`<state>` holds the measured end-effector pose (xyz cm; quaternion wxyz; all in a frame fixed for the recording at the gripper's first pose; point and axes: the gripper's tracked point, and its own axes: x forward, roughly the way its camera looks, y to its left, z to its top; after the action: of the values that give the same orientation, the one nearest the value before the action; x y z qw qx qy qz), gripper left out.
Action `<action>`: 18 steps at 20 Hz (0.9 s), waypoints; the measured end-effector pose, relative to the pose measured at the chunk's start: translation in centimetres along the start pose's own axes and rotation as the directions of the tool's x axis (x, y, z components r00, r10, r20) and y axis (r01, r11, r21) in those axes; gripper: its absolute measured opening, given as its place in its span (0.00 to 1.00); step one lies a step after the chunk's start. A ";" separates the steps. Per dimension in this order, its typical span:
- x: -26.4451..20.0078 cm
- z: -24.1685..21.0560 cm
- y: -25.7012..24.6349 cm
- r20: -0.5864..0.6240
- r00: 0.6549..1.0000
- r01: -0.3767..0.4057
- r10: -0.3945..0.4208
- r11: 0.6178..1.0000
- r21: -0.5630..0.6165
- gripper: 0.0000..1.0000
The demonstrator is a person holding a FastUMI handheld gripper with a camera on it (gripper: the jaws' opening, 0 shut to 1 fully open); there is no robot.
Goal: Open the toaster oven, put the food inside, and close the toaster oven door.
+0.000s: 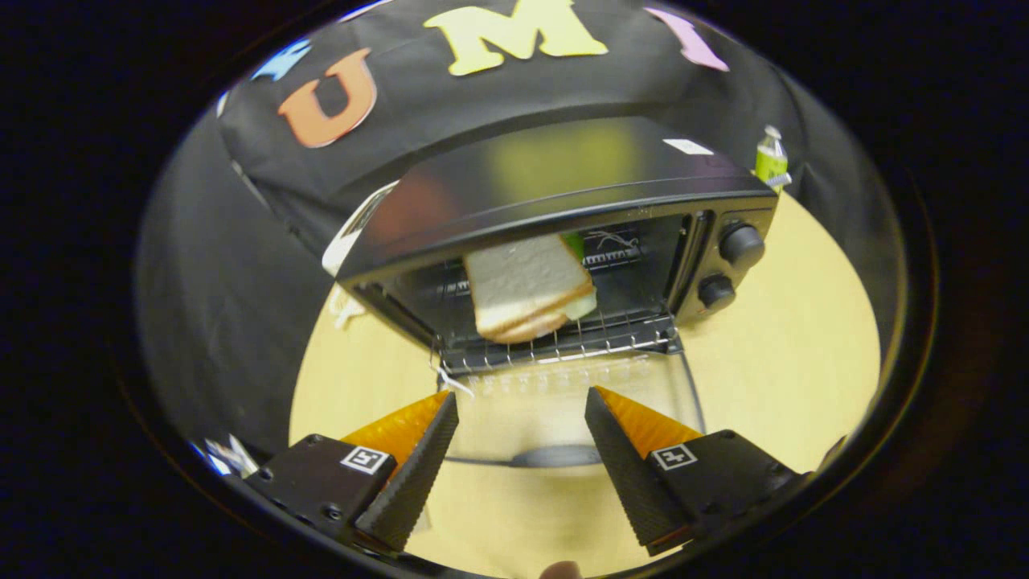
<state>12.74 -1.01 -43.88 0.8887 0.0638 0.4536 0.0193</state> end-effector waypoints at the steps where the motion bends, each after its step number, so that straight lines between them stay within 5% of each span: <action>1: -0.5 -1.0 -0.2 0.005 1.000 0.010 -0.010 0.999 -0.039 1.00; 8: -0.4 -8.1 -1.5 -0.034 0.997 0.063 -0.067 0.994 -0.094 1.00; 18: 4.5 -10.9 -5.4 -0.112 0.975 0.190 -0.192 0.981 -0.029 1.00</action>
<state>6.44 -4.93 -54.51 0.8597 0.0109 0.5073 -0.0584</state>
